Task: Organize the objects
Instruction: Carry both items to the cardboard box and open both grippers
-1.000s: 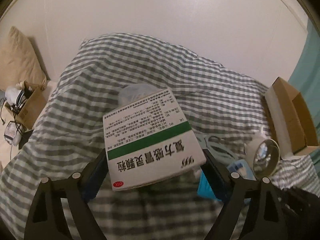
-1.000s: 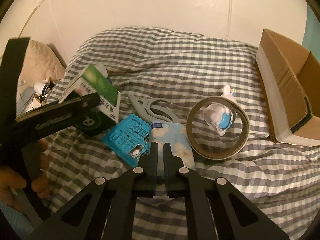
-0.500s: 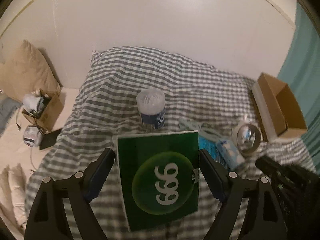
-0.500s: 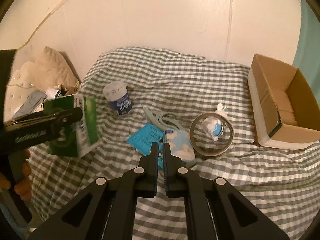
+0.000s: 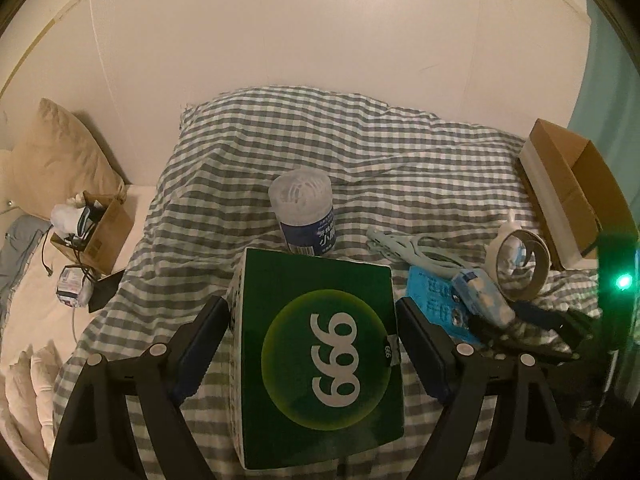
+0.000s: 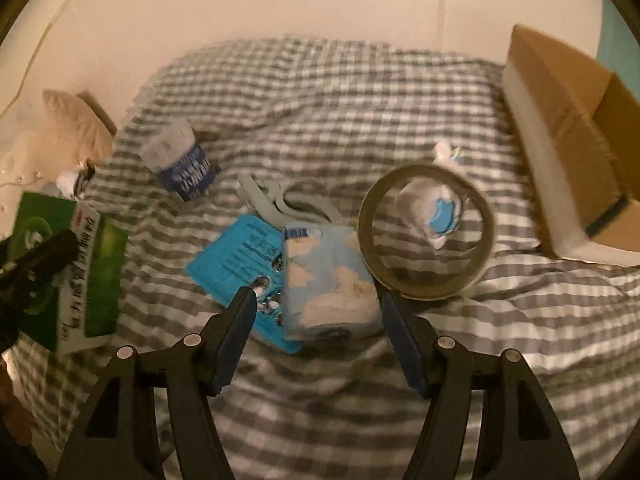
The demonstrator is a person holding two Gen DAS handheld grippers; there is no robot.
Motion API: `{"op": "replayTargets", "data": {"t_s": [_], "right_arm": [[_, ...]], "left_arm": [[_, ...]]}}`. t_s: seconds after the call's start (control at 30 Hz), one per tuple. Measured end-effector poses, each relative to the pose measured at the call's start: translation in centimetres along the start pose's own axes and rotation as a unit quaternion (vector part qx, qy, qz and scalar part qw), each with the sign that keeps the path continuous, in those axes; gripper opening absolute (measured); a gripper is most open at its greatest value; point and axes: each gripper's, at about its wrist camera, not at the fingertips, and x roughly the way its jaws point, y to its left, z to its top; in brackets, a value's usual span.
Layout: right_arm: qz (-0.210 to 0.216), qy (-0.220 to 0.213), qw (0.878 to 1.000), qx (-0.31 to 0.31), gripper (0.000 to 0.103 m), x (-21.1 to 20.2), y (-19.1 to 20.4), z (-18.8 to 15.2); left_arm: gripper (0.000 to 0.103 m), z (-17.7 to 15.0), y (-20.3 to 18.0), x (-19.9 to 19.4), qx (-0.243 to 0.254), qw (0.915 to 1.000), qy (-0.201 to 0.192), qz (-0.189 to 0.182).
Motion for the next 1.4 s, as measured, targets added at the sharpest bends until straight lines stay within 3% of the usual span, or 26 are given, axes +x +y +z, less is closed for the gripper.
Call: {"op": "replayTargets", "data": {"t_s": [0.03, 0.07, 0.13, 0.2, 0.27, 0.53, 0.63, 0.73, 0.87, 1.07, 1.33, 1.4], "right_arm": [[-0.001, 0.007, 1.000, 0.000, 0.063, 0.5, 0.0, 0.0], [-0.005, 0.009, 1.000, 0.000, 0.052, 0.7, -0.1, 0.0], [0.003, 0.002, 1.000, 0.003, 0.046, 0.4, -0.2, -0.1], [0.020, -0.017, 1.000, 0.004, 0.038, -1.0, -0.2, 0.0], [0.018, -0.037, 0.999, -0.012, 0.023, -3.3, 0.1, 0.3], [0.008, -0.140, 0.989, -0.048, 0.023, -16.4, -2.0, 3.9], [-0.029, -0.162, 0.984, -0.075, 0.023, -20.6, -4.0, 6.5], [-0.077, -0.153, 0.982, -0.081, 0.023, -23.5, -7.7, 9.5], [-0.105, -0.133, 0.984, -0.053, 0.023, -24.8, -13.6, 12.3], [-0.048, -0.113, 0.992, 0.021, 0.023, -22.5, -20.9, 12.7], [-0.091, -0.064, 0.993, 0.045, 0.026, -17.3, -26.4, 12.1], [-0.081, -0.066, 0.992, 0.065, 0.036, -17.2, -27.7, 12.1]], "left_arm": [[0.086, 0.1, 0.0, 0.2, -0.002, 1.0000, 0.001, 0.000], [0.086, 0.3, 0.0, 0.2, -0.004, 1.0000, 0.002, 0.000], [0.086, 0.5, -0.1, 0.2, -0.006, 1.0000, 0.002, 0.005], [0.086, 0.7, -0.4, -0.2, -0.009, 0.9999, 0.001, 0.009], [0.086, 1.3, -1.1, -1.1, -0.015, 0.9999, 0.000, 0.004], [0.086, 6.6, -7.3, -9.1, 0.020, 0.9954, -0.077, -0.054], [0.086, 8.9, -11.4, -12.4, 0.057, 0.9885, -0.118, -0.076], [0.086, 10.6, -15.3, -13.9, 0.083, 0.9821, -0.139, -0.097], [0.086, 12.7, -21.1, -13.2, 0.107, 0.9761, -0.137, -0.130], [0.085, 13.7, -28.3, -7.5, 0.113, 0.9726, -0.092, -0.181], [0.088, 13.4, -32.3, -1.2, 0.138, 0.9703, -0.062, -0.188], [0.092, 13.8, -32.5, -1.0, 0.134, 0.9702, -0.062, -0.192]]}}
